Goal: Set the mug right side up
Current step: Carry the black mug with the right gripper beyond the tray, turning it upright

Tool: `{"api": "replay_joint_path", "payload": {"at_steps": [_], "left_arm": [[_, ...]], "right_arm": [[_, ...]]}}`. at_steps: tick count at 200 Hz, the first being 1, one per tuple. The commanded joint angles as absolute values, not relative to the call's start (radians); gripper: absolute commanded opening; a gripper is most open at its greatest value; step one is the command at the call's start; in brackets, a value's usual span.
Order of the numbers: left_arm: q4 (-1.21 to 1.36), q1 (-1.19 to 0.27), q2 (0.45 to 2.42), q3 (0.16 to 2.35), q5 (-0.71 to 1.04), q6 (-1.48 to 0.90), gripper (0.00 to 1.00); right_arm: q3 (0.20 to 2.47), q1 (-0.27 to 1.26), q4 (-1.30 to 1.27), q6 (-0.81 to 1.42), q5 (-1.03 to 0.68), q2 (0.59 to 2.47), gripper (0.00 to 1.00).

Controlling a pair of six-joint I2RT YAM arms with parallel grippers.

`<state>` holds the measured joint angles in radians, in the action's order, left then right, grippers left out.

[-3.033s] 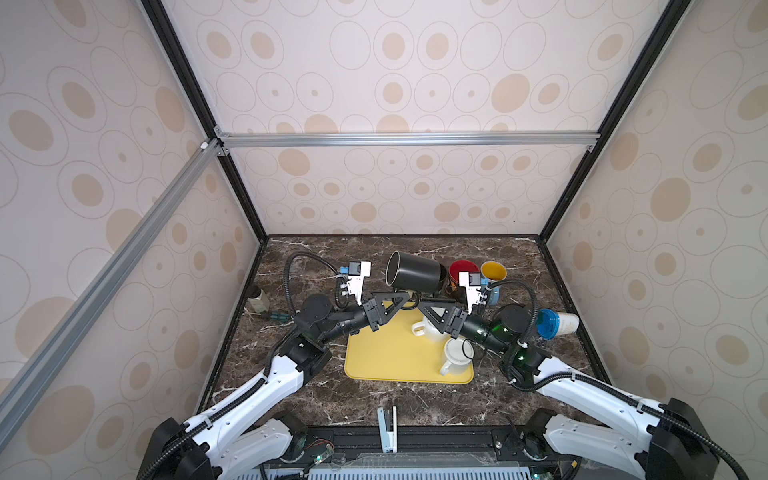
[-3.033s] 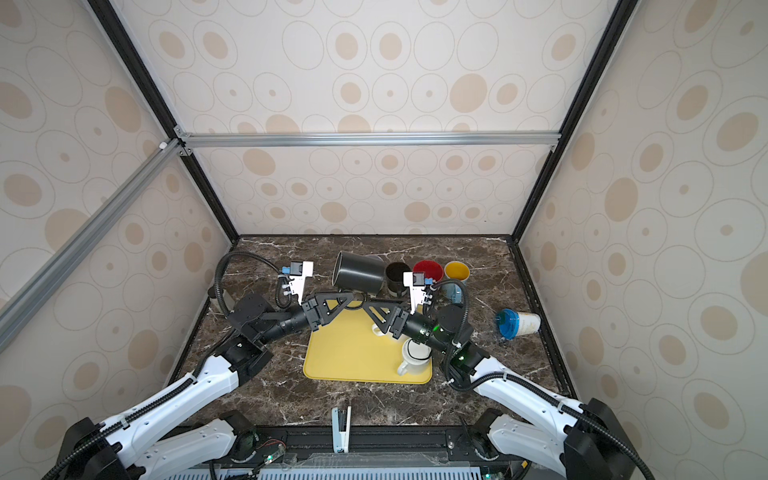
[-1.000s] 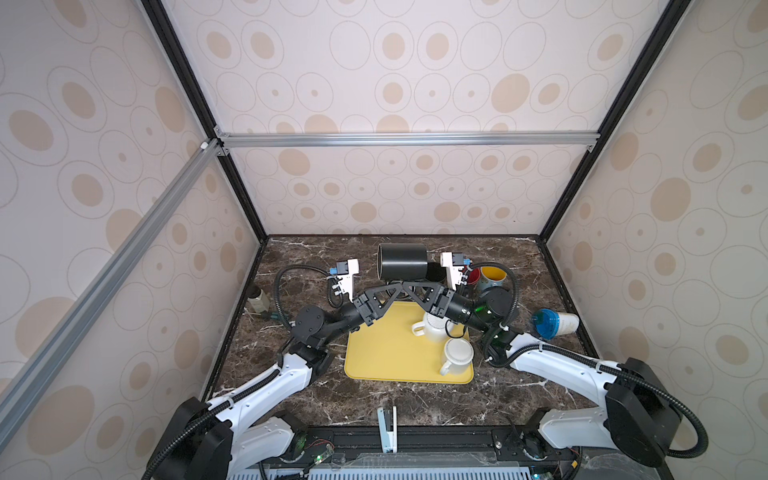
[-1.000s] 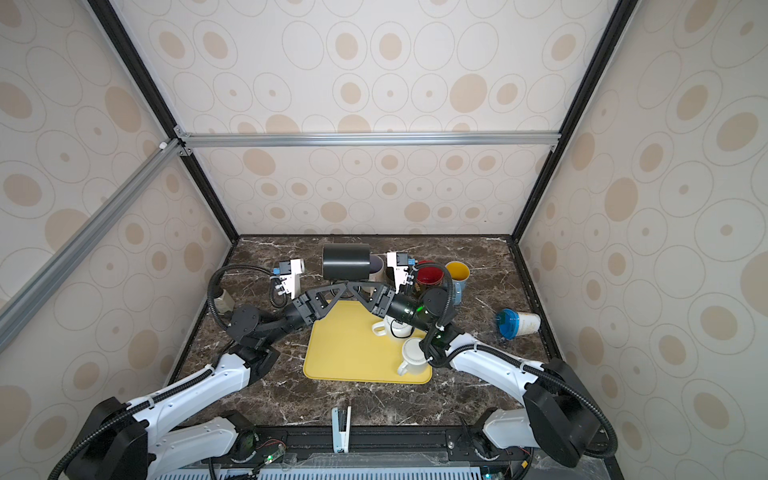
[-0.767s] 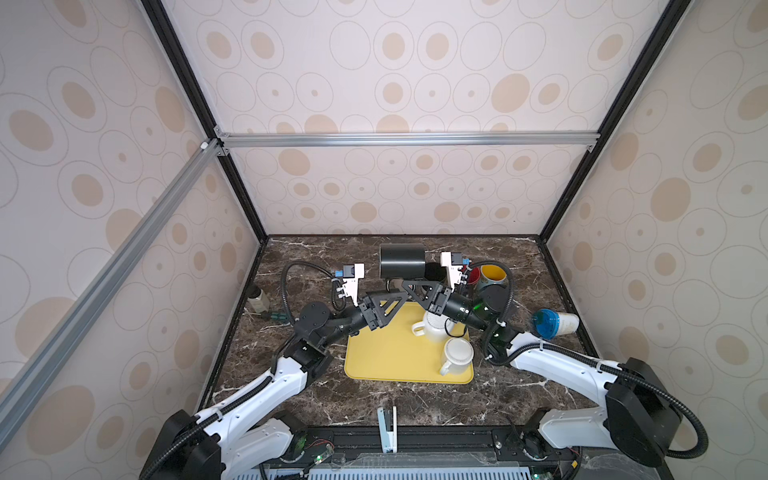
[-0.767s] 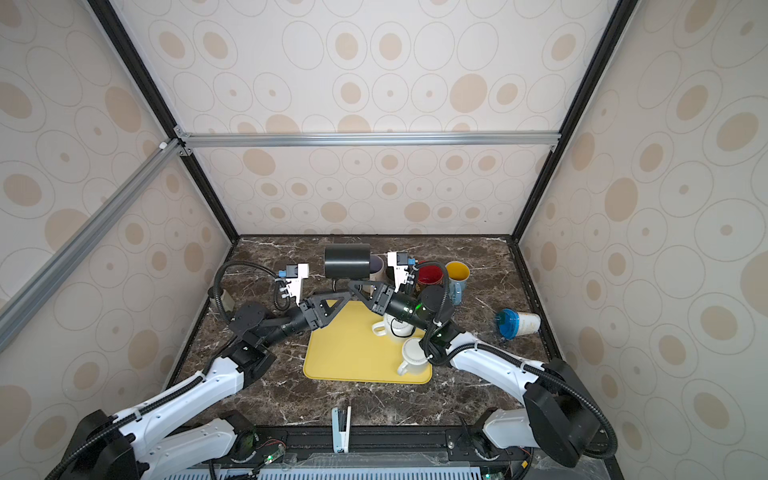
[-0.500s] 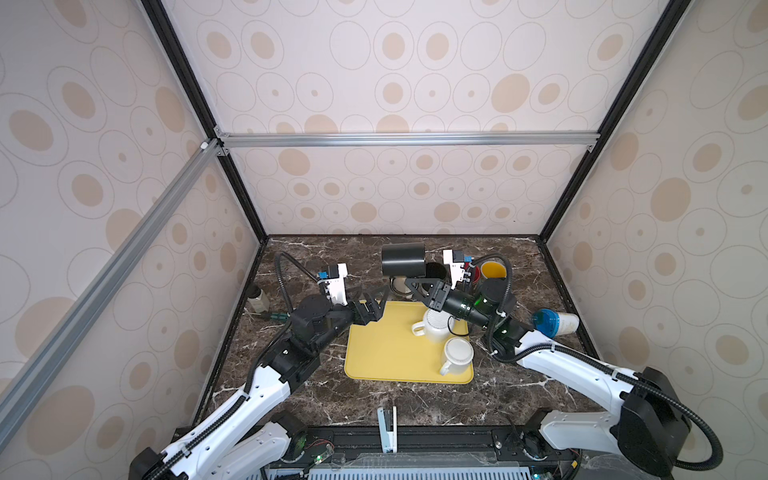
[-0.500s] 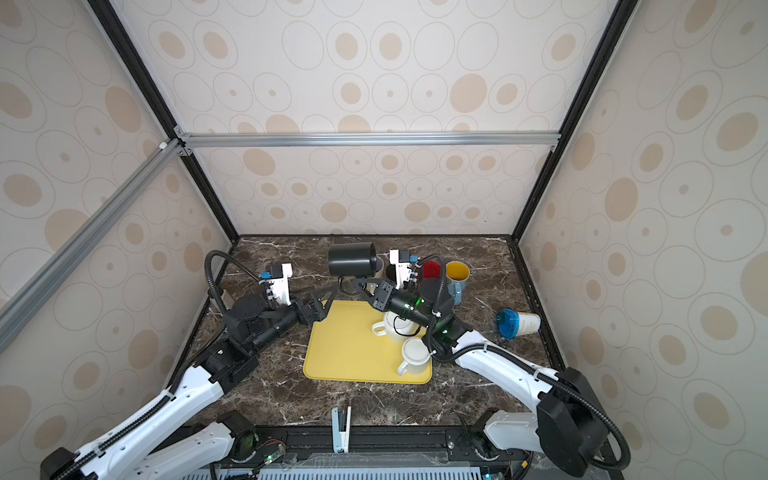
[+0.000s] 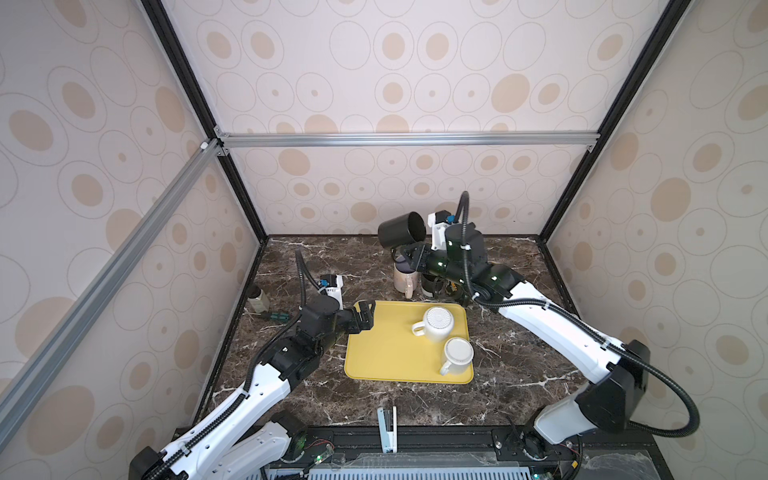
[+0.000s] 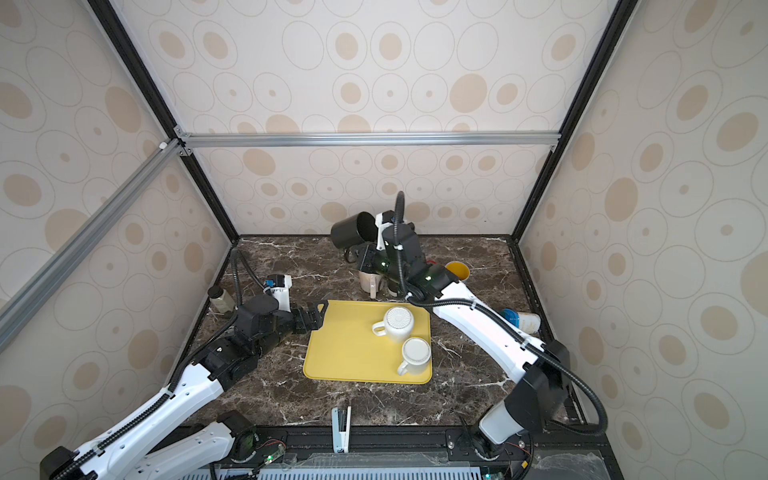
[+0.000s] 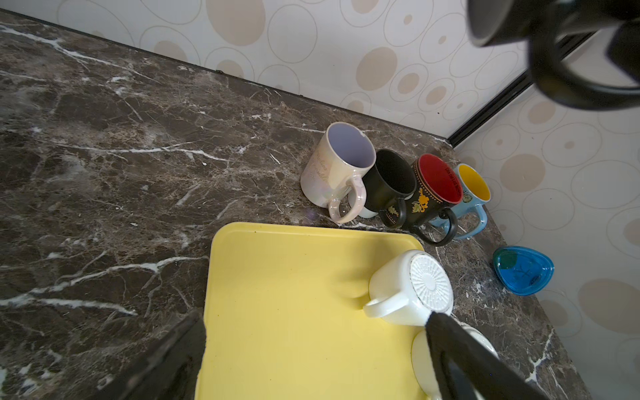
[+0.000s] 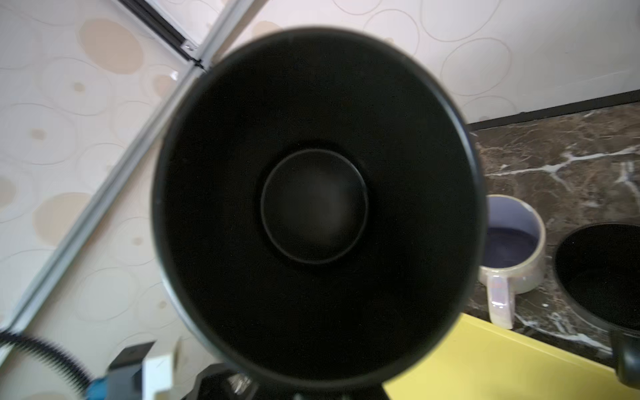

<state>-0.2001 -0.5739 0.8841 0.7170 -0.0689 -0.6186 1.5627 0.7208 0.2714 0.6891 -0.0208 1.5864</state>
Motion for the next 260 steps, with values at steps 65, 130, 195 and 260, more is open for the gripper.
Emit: {"api": "replay_joint_path", "payload": {"at_steps": [65,130,195,260], "left_arm": [[-0.174,-0.569,0.854,0.676,-0.012,-0.617,0.98],[-0.166,-0.57,0.858,0.666,0.0,-0.611,0.98],[-0.143,-0.57,0.853,0.644,0.012,-0.61,0.98],[-0.121,-0.569,0.859,0.635,0.032,-0.618,0.98]], "right_arm": [[2.059,0.807,0.68,0.539,0.326,1.974,0.0],[2.257,0.827,0.761,0.523,0.381,2.175,0.0],[2.392,0.834,0.813,0.511,0.402,2.309,0.0],[2.448,0.833,0.829,0.514,0.426,2.423,0.0]]}}
